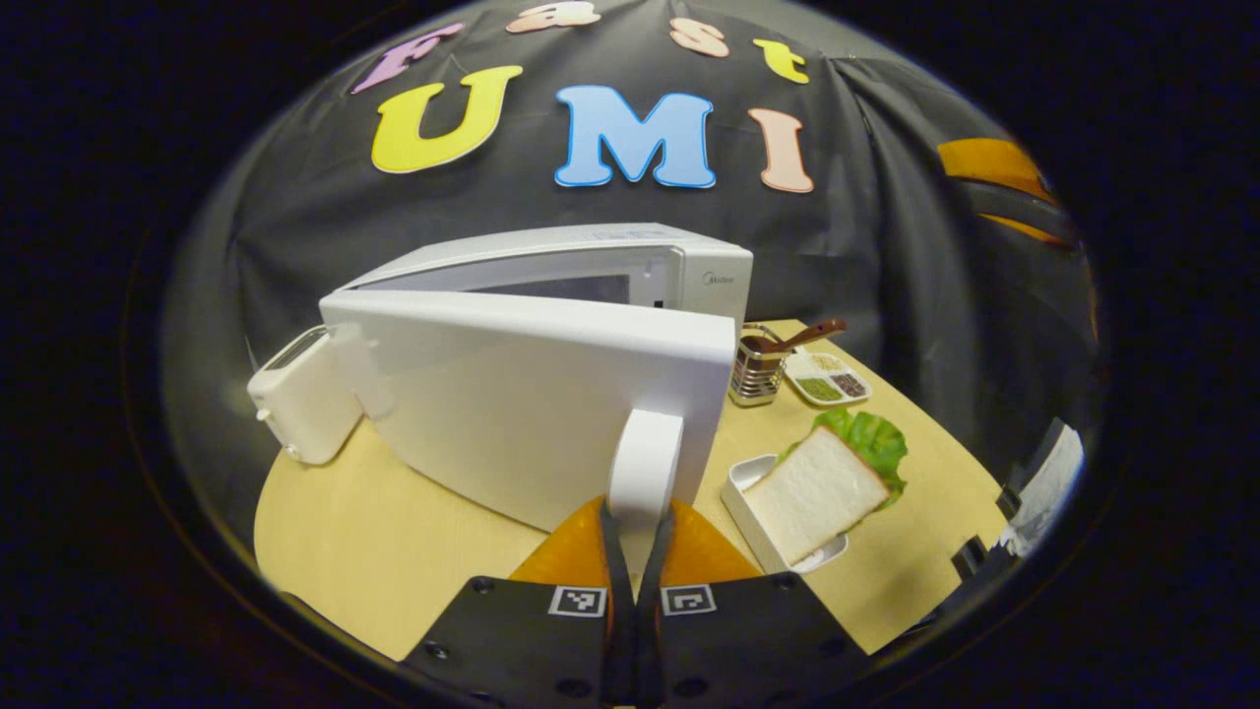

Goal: Open the microwave oven with the left hand, put the food in, and close the microwave oven.

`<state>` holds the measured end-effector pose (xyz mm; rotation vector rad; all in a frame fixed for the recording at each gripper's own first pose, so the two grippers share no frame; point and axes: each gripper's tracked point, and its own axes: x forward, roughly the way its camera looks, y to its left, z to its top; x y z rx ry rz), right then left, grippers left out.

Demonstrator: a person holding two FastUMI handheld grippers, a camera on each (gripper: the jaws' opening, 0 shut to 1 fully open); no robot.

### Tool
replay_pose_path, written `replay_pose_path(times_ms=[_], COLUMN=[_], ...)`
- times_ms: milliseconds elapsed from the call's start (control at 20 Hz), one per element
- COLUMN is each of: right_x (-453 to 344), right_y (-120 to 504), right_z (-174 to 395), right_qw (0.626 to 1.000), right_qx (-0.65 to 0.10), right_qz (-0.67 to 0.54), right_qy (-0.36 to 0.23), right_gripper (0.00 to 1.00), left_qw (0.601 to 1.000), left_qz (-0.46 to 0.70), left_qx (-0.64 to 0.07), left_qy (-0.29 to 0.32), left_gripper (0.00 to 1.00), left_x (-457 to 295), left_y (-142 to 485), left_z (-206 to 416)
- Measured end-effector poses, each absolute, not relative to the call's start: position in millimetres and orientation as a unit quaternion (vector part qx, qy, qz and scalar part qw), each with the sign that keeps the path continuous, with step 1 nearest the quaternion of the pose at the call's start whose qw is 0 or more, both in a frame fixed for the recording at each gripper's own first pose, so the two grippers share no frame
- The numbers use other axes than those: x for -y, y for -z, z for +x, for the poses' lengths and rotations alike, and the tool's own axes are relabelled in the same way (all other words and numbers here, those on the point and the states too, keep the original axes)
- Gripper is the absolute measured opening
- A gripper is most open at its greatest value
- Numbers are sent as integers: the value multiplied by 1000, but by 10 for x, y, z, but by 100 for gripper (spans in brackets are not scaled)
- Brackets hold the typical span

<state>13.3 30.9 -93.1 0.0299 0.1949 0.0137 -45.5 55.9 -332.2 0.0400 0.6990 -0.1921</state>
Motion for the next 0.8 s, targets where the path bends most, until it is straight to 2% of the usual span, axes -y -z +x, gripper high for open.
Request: replay_pose_path(times_ms=[350, 800], right_x=[-842, -1165], right_y=[942, 1066], right_z=[-47, -12], right_qw=[995, 994], right_qx=[-97, -109], right_qz=[14, -3], right_qy=[-7, -20], right_gripper=[98, 98], left_qw=[931, 932], left_qz=[31, 31], left_qx=[-345, -350], left_qy=[116, 92], left_gripper=[6, 6], left_x=[-1294, -2447], left_y=[3225, 3135], left_z=[-1153, -1664])
